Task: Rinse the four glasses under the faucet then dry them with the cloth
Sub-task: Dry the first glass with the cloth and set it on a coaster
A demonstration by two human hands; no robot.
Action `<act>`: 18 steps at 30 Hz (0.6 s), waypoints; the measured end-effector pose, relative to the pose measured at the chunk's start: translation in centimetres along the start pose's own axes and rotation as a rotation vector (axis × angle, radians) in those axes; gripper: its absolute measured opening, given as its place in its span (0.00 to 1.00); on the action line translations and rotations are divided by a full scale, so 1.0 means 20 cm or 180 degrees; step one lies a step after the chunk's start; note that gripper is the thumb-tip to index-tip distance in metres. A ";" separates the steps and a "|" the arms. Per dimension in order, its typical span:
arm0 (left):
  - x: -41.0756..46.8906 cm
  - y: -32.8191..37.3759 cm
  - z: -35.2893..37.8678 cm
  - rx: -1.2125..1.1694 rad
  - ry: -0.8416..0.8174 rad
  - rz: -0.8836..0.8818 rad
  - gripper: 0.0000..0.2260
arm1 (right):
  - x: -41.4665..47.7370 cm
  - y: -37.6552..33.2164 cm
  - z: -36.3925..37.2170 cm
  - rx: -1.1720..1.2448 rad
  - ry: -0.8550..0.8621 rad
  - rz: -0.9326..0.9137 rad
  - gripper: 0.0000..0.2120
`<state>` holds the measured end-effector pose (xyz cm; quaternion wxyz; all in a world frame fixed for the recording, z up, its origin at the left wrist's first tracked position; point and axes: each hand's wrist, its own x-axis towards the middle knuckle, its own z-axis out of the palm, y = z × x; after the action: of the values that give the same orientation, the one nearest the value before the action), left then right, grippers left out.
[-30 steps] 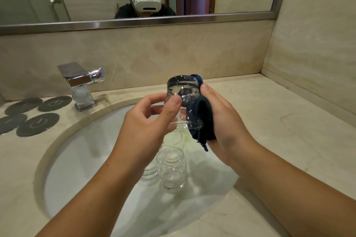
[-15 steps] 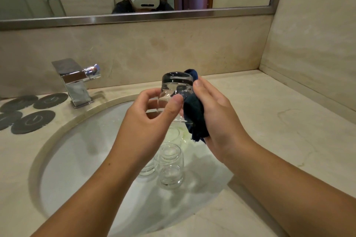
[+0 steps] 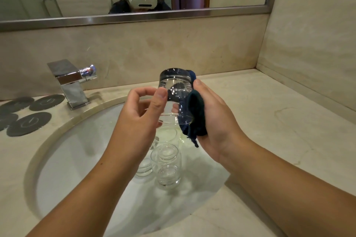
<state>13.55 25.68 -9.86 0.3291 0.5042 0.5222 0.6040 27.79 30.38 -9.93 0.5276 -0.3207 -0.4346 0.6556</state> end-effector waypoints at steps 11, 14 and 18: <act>-0.02 0.00 0.01 0.0540 0.0162 0.0001 0.32 | -0.01 0.00 -0.01 -0.1068 0.0054 -0.0909 0.16; -0.03 0.01 0.01 0.0365 0.0119 -0.0041 0.26 | 0.01 0.00 -0.01 -0.0853 0.0048 -0.0757 0.16; -0.03 0.02 0.00 -0.0123 0.0018 -0.0157 0.28 | 0.01 -0.01 -0.01 -0.0304 -0.0042 -0.0164 0.18</act>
<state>13.86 25.04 -9.67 0.3520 0.4831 0.5236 0.6071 28.02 30.68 -9.82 0.5255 -0.3300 -0.4770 0.6224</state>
